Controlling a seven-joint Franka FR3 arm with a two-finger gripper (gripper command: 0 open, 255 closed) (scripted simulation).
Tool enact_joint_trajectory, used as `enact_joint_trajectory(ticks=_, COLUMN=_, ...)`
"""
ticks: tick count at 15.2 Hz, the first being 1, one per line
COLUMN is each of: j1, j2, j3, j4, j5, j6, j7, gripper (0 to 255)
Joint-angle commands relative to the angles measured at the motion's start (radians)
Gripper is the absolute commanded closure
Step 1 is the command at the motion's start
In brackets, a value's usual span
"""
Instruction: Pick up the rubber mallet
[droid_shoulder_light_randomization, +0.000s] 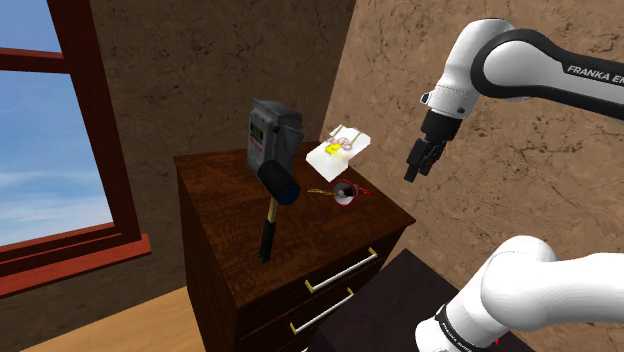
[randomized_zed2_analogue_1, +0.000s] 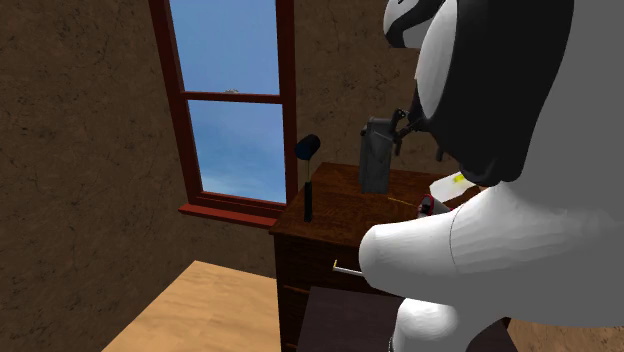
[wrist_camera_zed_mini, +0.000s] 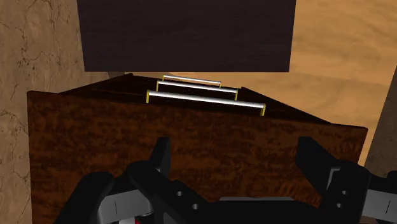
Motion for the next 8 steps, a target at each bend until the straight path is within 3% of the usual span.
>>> enact_joint_trajectory(ticks=1, j1=0.000, j2=0.000, j3=0.000, j4=0.000, j5=0.000, j6=0.000, j7=0.000, gripper=0)
enact_joint_trajectory(ticks=8, j1=0.058, j2=0.132, j3=0.115, j4=0.053, j5=0.110, j6=0.129, j7=0.118, gripper=0)
